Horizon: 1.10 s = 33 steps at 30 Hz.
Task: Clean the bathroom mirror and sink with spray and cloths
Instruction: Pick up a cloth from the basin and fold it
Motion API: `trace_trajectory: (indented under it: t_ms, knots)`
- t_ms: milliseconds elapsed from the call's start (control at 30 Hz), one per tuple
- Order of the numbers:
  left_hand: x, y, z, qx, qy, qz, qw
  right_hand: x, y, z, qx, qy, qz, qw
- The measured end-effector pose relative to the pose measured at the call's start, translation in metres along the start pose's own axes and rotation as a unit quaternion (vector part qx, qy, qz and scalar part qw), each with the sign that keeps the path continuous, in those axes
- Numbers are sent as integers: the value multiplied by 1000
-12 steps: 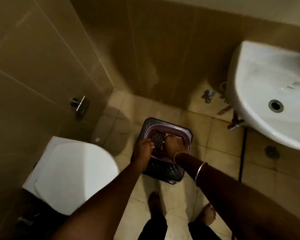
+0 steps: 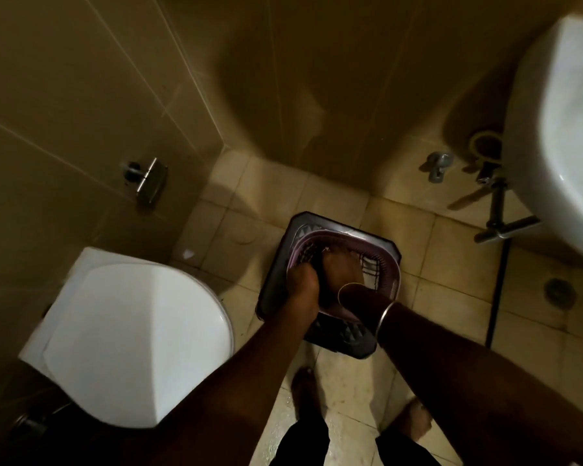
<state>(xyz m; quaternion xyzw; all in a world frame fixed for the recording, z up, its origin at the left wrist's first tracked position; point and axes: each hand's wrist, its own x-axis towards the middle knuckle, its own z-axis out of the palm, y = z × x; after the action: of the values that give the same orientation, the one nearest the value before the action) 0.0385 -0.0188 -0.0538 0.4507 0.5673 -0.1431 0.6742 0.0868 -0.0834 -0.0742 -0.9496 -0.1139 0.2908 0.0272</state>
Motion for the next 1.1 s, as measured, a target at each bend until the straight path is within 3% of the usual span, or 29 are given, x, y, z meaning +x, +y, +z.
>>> trace_trajectory:
  t_ms: [133,400,667,1100]
  knots:
    - [58,-38,9,-59,13,17,998,0,3,9,-92,33,-74,992]
    - [2,-20,11,-125,31,33,991,4,-7,10,-107,31,-38,993]
    - [-15,-14,11,-153,18,8,988,-4,-4,8,-63,74,-41,994]
    - [-64,-9,13,-234,9,21,972,-53,33,-14,64,189,-225,954]
